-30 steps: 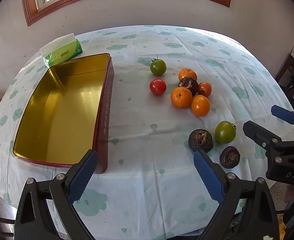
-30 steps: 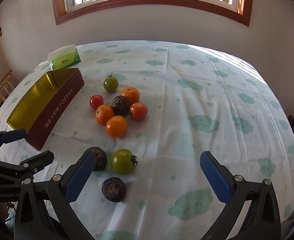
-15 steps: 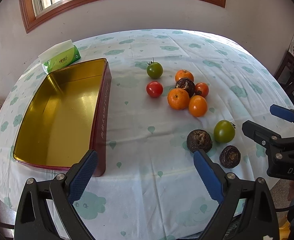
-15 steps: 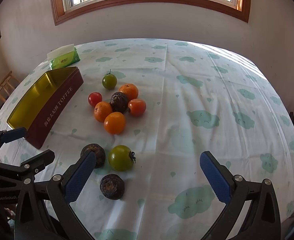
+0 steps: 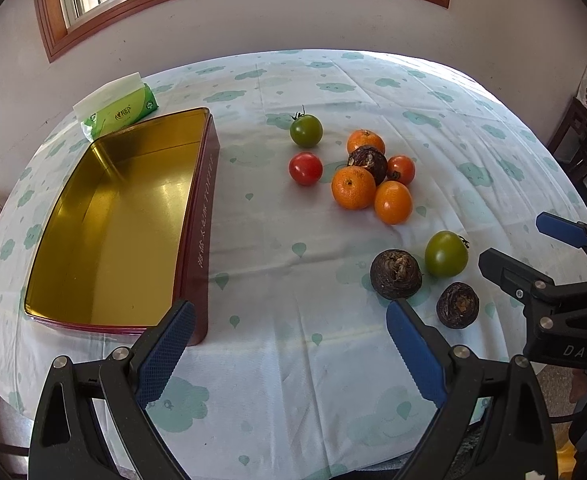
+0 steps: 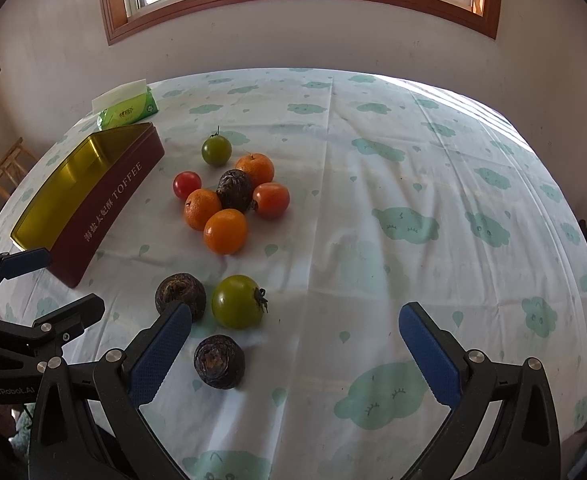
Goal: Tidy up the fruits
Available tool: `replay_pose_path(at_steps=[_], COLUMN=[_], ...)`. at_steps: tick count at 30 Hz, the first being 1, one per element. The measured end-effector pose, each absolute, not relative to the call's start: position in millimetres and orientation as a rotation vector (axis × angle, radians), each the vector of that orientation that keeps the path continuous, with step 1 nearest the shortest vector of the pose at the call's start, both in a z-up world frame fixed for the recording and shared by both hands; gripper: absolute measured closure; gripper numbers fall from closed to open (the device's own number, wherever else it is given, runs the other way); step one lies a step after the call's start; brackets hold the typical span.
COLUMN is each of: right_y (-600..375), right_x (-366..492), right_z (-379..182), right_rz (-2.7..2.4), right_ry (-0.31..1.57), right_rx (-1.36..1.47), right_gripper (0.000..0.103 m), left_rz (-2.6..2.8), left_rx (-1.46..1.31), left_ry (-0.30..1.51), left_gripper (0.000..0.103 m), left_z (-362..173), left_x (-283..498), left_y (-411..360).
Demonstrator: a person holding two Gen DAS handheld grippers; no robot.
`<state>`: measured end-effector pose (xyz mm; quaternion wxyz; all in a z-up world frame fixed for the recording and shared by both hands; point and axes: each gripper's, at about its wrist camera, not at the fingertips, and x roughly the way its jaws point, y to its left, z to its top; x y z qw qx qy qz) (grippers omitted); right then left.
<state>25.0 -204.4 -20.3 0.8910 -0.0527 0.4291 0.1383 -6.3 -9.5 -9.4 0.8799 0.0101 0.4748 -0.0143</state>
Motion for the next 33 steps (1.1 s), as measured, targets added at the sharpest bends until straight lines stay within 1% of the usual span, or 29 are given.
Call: replay_pose_path(at_steps=[33], right_y=[-195], right_x=[16], right_z=[-23], right_rz=[0.308], right_ry=[0.9], right_rx=[-0.143], right_gripper=[0.0], left_rz=[-0.008], left_rx=[-0.027], left_ry=[0.995], left_gripper=[0.009], left_z=[-7], left_x=[-6], left_y=[5])
